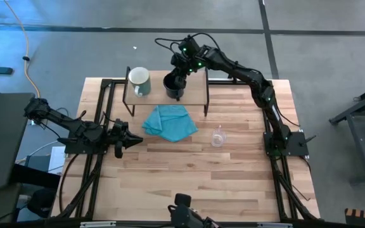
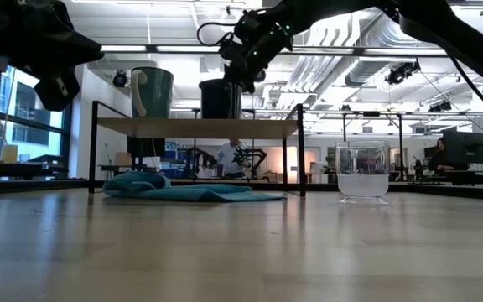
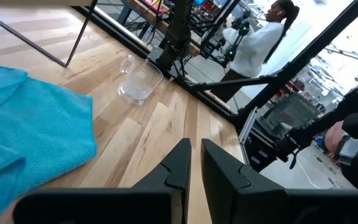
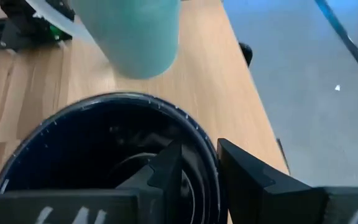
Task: Stack small to large cups/mugs on shelf
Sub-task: Put the blue mug on the shelf
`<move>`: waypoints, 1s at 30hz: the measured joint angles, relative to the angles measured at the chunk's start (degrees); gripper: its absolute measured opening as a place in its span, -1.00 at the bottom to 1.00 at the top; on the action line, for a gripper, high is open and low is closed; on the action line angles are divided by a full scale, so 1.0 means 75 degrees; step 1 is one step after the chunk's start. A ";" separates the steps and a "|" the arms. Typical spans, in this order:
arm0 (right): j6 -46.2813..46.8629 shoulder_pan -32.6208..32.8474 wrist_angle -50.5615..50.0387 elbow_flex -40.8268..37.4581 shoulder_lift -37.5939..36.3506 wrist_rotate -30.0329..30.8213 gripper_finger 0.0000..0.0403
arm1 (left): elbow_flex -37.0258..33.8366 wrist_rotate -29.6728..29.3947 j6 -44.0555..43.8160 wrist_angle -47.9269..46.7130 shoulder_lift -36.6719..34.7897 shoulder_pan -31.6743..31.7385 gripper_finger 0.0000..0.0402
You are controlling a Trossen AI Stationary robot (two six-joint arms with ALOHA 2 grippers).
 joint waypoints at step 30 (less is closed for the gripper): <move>0.0402 0.0079 0.0207 0.0008 -0.0008 0.0198 -0.56 | 0.0000 -0.0001 0.0000 -0.0004 -0.0003 0.0000 -0.87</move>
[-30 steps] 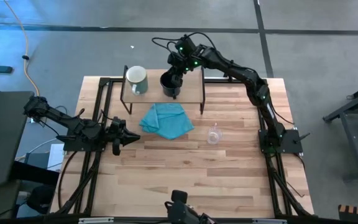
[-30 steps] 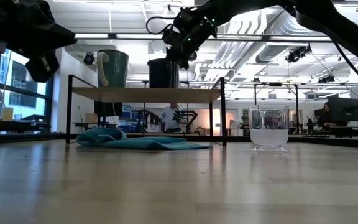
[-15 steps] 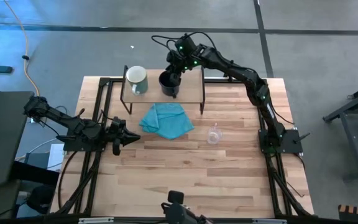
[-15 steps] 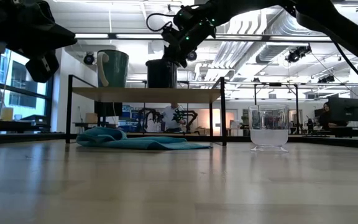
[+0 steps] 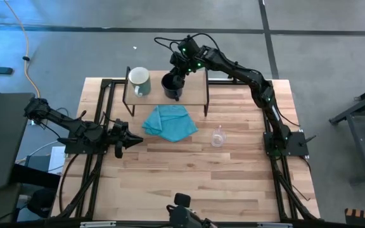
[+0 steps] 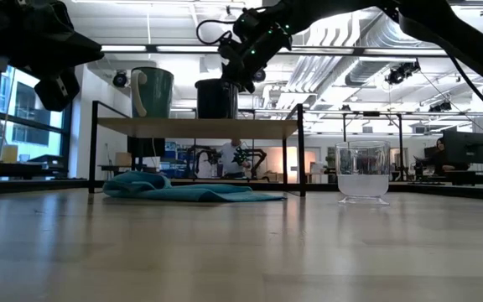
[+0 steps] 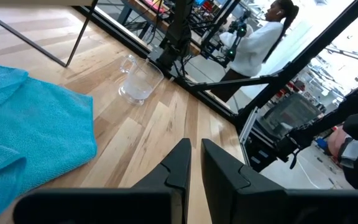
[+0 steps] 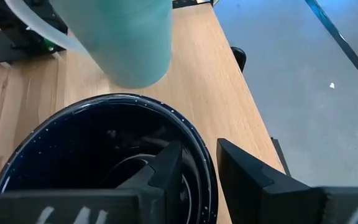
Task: Stack small to large cups/mugs on shelf
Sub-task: Put the blue mug on the shelf
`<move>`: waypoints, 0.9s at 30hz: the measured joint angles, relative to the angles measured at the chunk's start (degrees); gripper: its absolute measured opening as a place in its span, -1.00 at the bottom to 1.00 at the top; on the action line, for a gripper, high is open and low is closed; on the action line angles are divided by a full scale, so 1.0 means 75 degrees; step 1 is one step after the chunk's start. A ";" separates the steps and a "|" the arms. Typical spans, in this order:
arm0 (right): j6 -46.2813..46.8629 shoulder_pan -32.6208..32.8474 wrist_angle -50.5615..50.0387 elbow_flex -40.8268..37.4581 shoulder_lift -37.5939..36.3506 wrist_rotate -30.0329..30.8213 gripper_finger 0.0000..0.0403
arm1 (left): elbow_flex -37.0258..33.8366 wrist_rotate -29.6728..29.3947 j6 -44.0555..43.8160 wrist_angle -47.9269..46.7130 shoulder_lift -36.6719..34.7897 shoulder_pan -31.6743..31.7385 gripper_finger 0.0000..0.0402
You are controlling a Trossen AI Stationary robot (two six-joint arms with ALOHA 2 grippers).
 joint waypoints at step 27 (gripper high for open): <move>0.0966 0.0003 0.0085 0.0000 -0.0003 0.0444 -0.56 | 0.0000 0.0000 0.0003 -0.0003 0.0001 0.0000 -0.87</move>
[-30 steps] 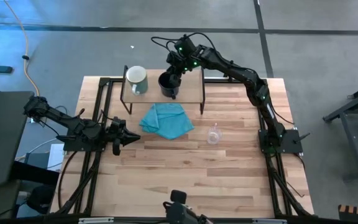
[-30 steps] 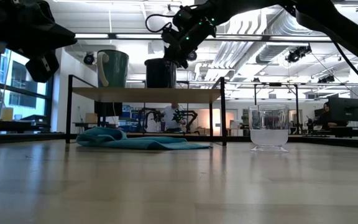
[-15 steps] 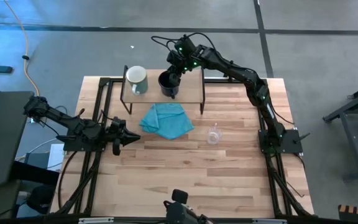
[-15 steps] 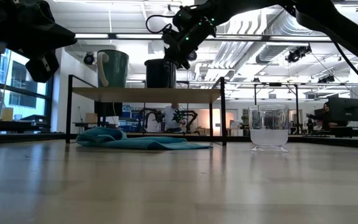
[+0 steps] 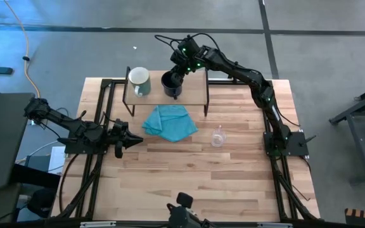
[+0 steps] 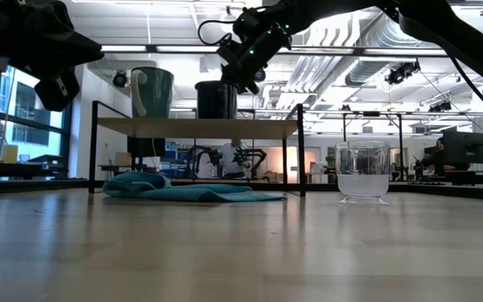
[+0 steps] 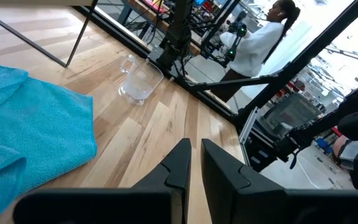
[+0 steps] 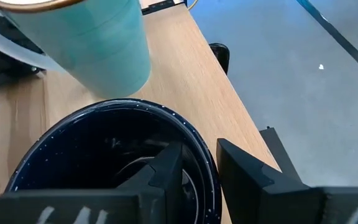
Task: Stack small to large cups/mugs on shelf
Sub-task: Put the blue mug on the shelf
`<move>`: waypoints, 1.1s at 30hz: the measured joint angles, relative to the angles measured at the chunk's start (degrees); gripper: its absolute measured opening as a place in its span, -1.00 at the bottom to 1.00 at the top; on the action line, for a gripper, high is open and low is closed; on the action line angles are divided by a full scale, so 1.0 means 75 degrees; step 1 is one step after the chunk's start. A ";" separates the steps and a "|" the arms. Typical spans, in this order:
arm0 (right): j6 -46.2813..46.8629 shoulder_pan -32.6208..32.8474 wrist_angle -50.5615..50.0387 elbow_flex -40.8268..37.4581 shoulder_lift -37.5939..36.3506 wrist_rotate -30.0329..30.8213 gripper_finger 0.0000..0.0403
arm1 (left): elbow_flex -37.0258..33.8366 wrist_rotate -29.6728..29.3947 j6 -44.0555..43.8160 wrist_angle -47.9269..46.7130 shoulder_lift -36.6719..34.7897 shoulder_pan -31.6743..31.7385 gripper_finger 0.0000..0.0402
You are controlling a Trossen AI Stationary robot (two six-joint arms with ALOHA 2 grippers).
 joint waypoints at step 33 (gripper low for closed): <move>0.1528 0.0210 -0.0007 0.0000 0.0003 0.0886 -0.56 | 0.0000 0.0009 0.0029 -0.0003 -0.0001 0.0000 -0.87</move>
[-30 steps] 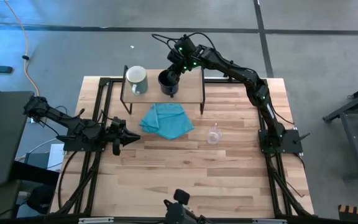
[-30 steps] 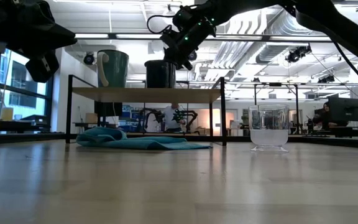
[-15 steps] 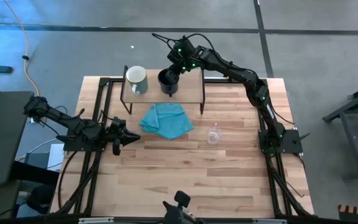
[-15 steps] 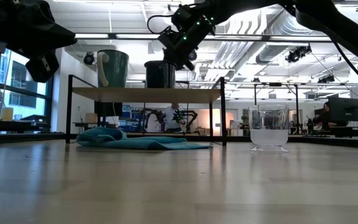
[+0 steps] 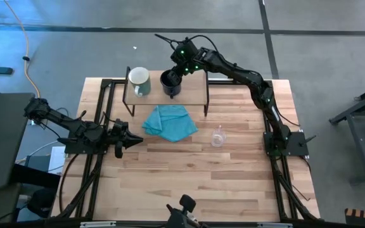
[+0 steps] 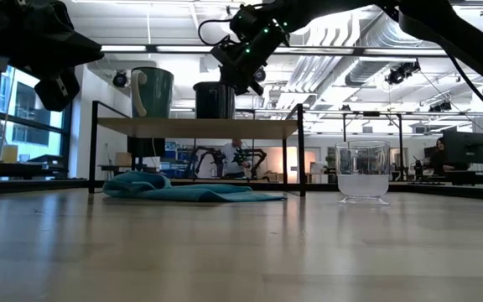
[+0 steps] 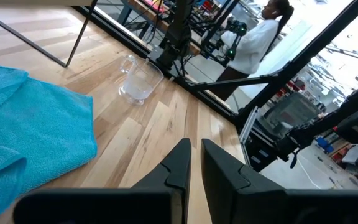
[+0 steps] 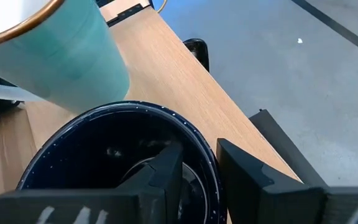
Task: Stack small to large cups/mugs on shelf
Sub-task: Put the blue mug on the shelf
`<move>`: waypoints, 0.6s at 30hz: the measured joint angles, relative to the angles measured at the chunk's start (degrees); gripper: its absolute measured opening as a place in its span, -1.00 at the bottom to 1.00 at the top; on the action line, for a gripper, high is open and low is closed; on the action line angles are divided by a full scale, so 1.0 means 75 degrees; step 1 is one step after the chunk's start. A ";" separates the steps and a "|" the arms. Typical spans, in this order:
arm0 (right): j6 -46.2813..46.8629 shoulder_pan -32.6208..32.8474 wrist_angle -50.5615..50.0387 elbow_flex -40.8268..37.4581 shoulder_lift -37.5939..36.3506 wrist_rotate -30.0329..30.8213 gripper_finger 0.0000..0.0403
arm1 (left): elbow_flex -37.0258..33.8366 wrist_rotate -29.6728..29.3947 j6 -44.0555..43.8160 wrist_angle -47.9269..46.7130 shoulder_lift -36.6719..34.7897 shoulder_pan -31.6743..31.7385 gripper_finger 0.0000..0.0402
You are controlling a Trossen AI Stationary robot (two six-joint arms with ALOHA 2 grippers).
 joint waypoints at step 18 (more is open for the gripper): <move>-0.0229 0.0003 0.0074 0.0000 0.0009 -0.0414 -0.53 | 0.0000 0.0023 0.0000 0.0000 0.0002 0.0000 -0.87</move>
